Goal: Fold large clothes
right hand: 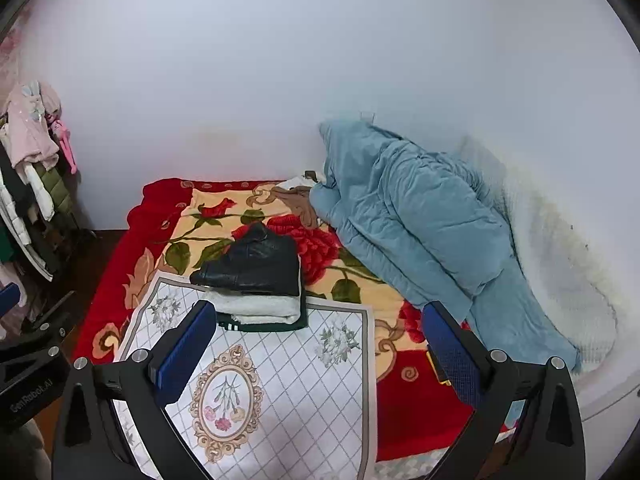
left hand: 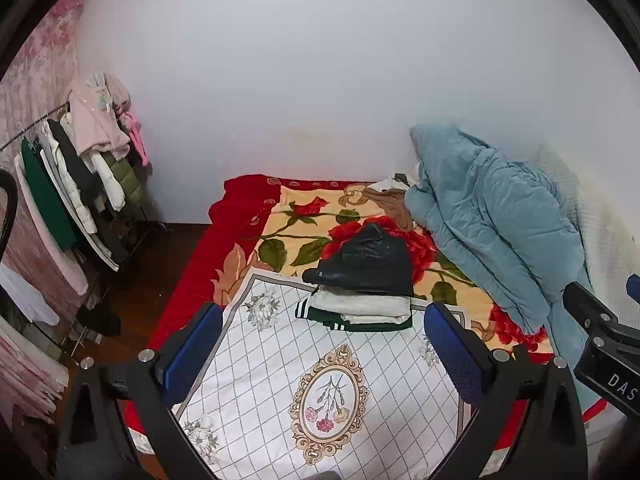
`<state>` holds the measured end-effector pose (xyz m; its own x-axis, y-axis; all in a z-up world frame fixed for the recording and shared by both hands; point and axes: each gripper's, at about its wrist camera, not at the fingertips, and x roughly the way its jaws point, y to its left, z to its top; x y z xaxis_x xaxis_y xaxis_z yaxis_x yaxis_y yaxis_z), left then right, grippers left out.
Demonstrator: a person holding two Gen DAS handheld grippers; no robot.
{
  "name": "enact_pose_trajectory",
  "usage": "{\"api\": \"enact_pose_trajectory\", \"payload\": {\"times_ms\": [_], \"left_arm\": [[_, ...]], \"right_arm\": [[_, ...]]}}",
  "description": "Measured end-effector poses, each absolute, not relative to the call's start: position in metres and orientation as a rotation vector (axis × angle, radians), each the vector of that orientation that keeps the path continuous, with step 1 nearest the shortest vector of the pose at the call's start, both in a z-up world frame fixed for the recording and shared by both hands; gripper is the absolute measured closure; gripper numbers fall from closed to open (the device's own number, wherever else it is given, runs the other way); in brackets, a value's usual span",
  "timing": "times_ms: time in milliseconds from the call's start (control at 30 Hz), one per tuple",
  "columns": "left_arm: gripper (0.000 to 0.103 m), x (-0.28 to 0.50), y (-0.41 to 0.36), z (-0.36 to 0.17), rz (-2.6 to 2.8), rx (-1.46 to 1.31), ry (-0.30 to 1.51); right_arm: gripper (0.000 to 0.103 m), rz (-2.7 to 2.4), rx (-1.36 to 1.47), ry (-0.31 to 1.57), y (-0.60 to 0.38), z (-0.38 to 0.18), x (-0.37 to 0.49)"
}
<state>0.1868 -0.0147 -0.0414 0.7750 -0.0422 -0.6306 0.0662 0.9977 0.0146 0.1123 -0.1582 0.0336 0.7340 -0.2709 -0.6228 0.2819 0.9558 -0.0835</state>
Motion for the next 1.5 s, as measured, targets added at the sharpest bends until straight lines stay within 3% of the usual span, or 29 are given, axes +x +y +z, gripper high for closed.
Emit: {"api": "enact_pose_trajectory", "payload": {"times_ms": [1500], "left_arm": [[0.0,0.154,-0.013,-0.013,-0.041,0.015,0.617]], "right_arm": [[0.0,-0.245,0.023,0.622,-0.167,0.055,0.085]]}}
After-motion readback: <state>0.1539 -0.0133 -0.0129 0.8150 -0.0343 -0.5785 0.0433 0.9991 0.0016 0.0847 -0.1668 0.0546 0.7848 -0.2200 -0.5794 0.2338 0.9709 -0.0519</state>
